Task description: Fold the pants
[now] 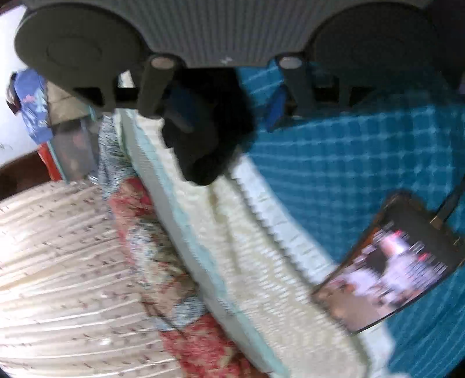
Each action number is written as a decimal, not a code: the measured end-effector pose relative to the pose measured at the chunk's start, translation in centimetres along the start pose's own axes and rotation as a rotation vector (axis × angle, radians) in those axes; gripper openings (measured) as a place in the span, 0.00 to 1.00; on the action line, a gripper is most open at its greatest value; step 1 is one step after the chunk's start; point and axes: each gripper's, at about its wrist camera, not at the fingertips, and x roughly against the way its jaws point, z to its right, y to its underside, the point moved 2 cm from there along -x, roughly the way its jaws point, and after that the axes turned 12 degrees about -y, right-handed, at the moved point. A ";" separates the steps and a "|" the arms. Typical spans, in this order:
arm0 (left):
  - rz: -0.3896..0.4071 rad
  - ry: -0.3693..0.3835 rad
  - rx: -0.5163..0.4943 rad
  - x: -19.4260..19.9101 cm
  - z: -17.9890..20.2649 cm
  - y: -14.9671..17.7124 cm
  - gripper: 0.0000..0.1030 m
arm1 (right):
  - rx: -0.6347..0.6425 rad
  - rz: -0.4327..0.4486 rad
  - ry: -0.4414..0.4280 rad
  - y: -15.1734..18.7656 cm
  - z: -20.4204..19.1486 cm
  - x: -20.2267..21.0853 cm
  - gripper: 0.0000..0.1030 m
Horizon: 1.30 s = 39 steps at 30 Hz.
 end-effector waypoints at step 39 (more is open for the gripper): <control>0.198 -0.175 -0.383 0.4 12.5 -2.5 0.27 | -0.119 0.023 -0.102 2.6 -2.0 1.3 0.81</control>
